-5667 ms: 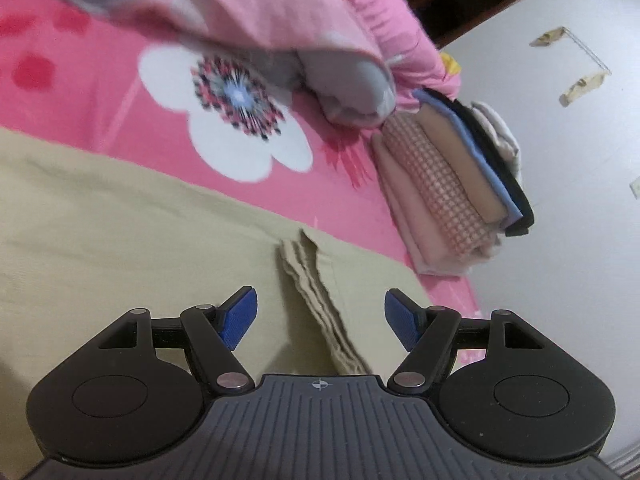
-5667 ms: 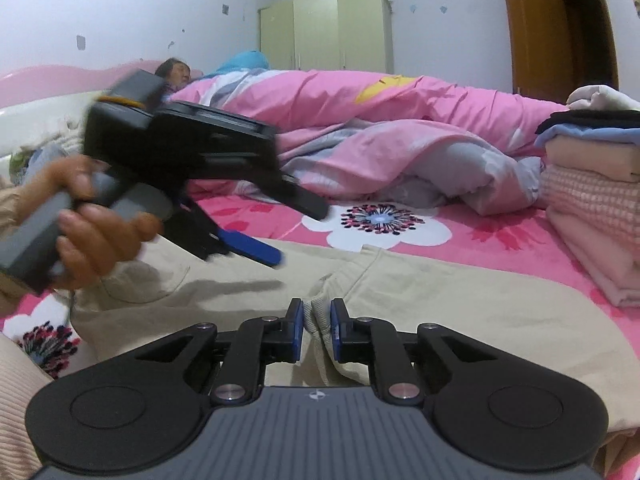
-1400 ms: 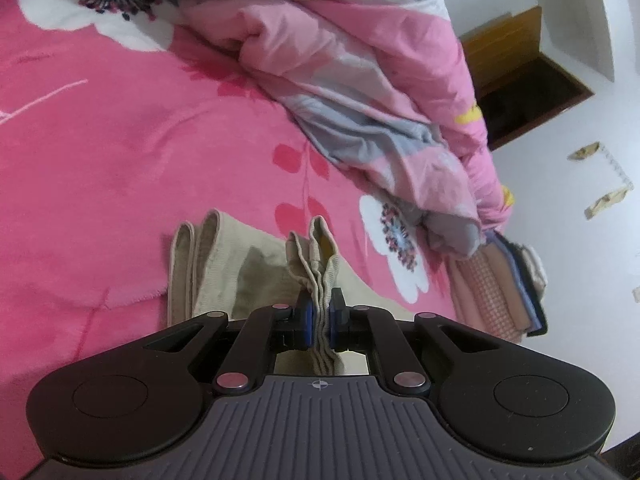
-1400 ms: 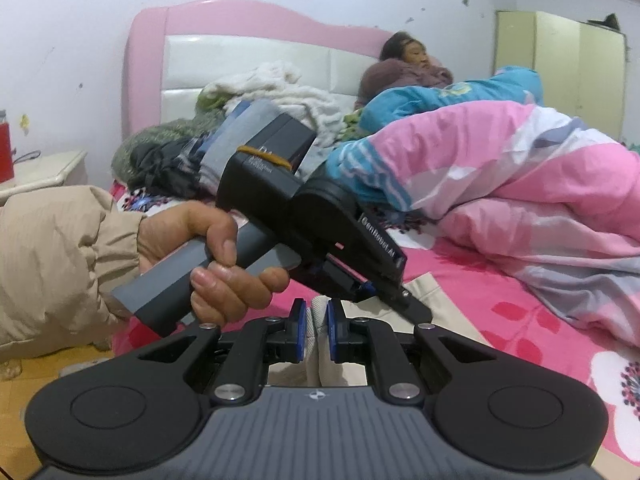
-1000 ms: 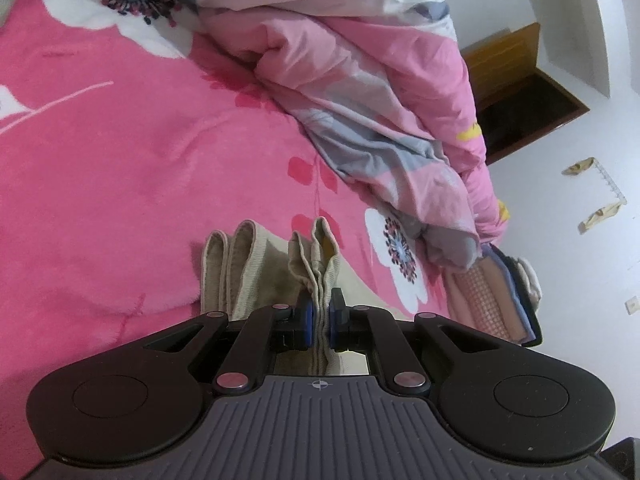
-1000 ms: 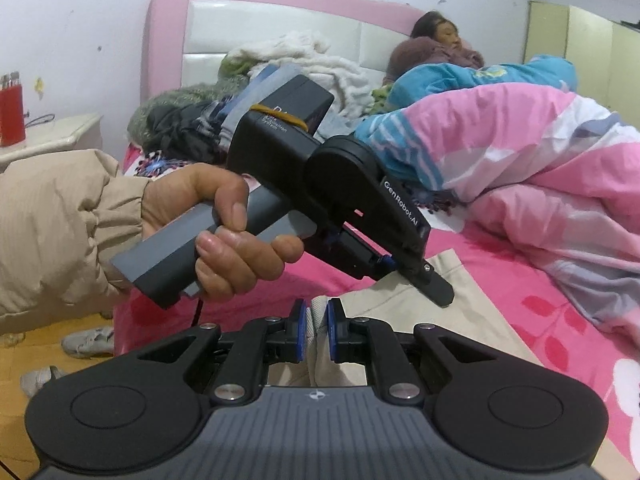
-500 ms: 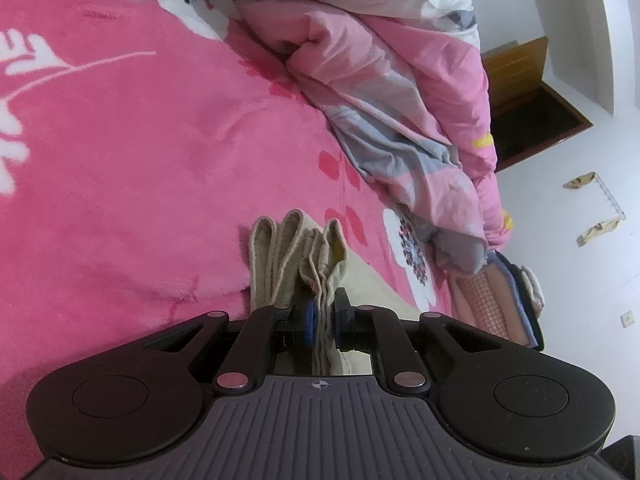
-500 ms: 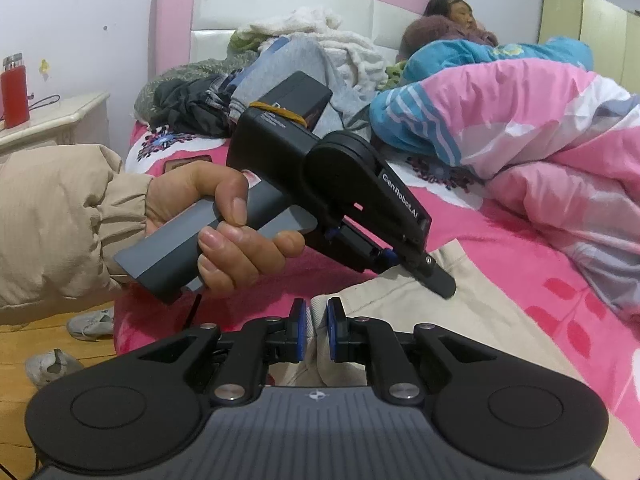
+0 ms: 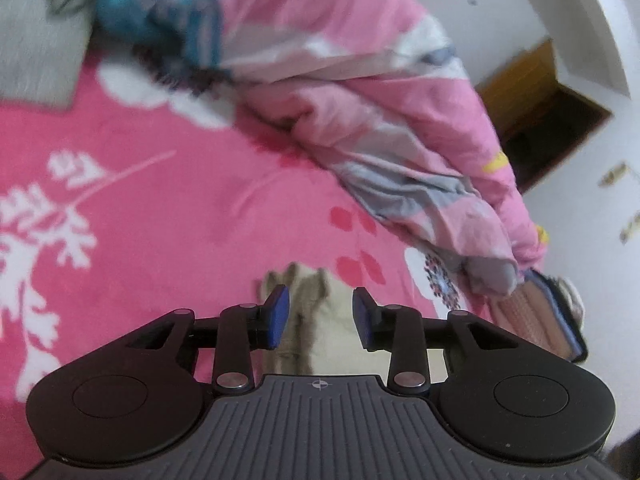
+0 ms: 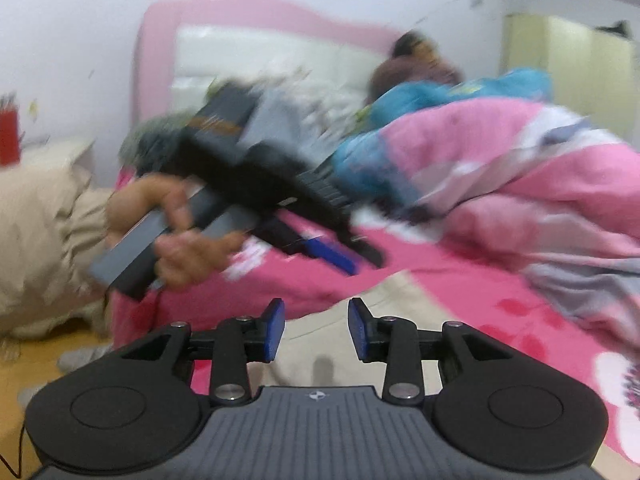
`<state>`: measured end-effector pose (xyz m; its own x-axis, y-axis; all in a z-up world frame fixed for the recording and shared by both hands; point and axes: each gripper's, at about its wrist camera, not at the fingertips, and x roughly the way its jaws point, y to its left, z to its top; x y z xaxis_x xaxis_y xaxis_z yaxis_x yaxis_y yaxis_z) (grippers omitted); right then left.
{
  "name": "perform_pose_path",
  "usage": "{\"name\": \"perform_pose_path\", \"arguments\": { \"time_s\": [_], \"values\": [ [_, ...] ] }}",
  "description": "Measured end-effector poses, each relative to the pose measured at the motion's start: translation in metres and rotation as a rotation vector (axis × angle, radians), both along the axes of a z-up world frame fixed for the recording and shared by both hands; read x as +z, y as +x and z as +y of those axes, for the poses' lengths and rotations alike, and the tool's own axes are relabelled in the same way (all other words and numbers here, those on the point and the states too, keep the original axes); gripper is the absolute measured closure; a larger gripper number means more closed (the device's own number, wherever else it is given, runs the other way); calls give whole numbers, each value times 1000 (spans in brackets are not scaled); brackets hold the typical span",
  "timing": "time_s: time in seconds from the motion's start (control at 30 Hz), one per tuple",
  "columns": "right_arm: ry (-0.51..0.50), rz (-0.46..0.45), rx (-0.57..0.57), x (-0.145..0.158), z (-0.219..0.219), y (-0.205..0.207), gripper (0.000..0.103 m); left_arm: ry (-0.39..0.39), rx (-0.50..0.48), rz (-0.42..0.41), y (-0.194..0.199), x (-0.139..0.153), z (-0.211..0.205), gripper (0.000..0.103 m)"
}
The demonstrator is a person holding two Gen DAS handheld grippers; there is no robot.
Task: Fold clothes
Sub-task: 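Open both tools and release the folded khaki trouser leg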
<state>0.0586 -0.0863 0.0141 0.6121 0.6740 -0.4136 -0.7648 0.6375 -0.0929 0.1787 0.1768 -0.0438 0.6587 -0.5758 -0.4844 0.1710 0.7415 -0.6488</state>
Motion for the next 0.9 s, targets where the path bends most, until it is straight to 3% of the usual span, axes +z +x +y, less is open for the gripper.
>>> {"name": "perform_pose_path", "arguments": {
  "time_s": [0.23,0.43,0.53,0.7,0.9],
  "values": [
    [225,-91,-283,30,-108,-16,66,79,-86,-97,-10,19,-64,69],
    [328,-58,-542,33,-204,-19,66,306,9,-118,-6,-9,-101,70],
    [311,-9,-652,25,-240,-9,67,329,21,-107,-9,-28,-100,71],
    [266,63,-701,5,-276,21,70,341,28,-141,-14,-31,-99,71],
    [226,221,-642,-30,-284,62,71,392,24,-171,-17,-34,-107,70]
  ]
}}
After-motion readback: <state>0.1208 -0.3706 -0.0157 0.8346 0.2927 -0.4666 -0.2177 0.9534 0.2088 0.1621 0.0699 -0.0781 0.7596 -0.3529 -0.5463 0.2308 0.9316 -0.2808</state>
